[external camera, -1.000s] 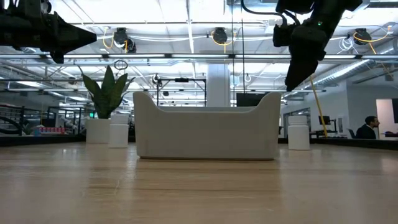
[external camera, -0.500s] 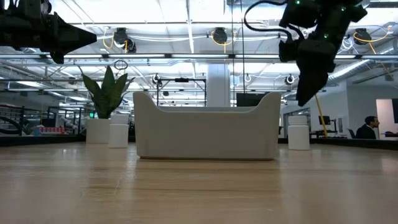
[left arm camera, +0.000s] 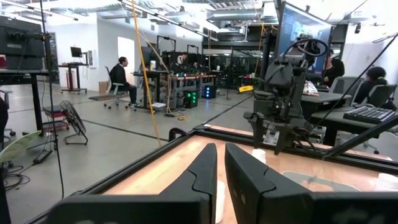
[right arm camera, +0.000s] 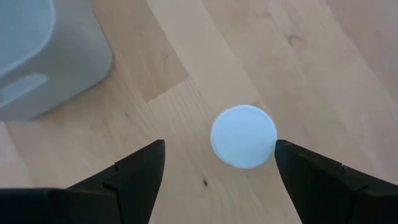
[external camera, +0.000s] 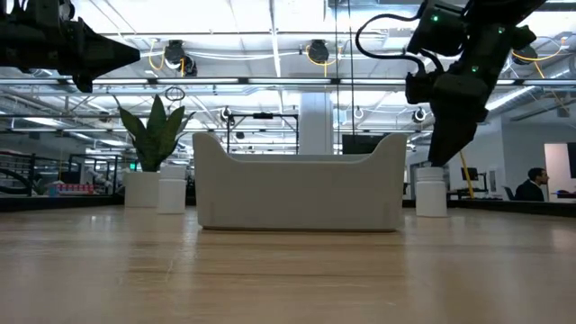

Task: Pick and place pill bottles into a basket
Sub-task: Put the white pill bottle into the gray bin

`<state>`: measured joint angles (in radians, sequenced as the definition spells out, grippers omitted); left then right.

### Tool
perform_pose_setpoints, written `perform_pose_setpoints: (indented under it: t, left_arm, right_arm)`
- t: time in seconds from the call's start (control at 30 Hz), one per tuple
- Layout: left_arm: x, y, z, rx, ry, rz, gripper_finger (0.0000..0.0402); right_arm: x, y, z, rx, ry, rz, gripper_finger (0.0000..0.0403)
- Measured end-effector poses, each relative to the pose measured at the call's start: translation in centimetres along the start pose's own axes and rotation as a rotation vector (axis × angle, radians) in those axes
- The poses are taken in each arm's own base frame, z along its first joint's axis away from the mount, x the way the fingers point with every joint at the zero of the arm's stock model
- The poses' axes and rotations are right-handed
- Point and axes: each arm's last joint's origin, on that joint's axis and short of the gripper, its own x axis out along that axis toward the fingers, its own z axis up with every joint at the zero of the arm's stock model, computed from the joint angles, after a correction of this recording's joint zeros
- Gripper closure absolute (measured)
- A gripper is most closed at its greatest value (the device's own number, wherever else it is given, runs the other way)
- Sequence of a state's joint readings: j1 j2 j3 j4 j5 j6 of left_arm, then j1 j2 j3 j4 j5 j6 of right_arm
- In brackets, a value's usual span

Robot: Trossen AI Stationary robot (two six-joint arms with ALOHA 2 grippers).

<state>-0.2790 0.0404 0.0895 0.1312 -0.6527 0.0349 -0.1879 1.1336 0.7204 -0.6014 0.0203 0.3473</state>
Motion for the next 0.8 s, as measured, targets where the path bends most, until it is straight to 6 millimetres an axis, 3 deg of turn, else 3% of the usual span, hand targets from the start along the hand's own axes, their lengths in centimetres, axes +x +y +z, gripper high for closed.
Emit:
perform_pose_setpoints:
  t: [0.8]
  left_arm:
    - [0.0,0.0,0.0,0.004,0.001,0.001,0.0364]
  right_arm:
    - [0.1,-1.1,0.3,-0.02,-0.007,-0.032,0.0108]
